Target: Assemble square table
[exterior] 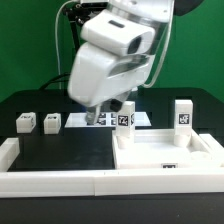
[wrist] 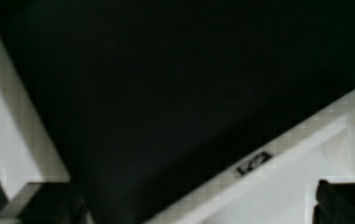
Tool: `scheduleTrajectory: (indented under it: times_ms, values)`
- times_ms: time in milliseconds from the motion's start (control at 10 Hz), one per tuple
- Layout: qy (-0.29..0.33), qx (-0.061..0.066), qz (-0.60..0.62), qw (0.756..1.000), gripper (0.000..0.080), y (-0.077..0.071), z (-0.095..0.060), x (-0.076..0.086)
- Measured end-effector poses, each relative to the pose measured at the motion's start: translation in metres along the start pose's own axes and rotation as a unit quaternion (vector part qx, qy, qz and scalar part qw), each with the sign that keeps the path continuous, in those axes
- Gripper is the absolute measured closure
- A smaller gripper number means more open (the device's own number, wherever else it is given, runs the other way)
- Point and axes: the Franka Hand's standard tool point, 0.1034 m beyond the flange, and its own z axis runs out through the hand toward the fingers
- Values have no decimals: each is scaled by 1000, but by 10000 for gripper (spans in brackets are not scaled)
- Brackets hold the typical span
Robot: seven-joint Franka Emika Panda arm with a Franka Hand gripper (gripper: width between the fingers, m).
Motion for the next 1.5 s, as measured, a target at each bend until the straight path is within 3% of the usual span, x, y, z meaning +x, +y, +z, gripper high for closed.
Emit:
scheduleTrajectory:
  times_ms: [100,800,1000,1200,1400,1500]
  values:
    - [-12,8,18,1000,151,6,2,-8]
    - [-19,20,34,999,151,29,23,-53]
    - [-3,50,130,990,151,37,34,-89]
    - [-35,90,233,968,151,34,49,-114]
    - [-57,111,264,956,151,30,55,-120]
    - [-62,115,277,952,151,28,58,-122]
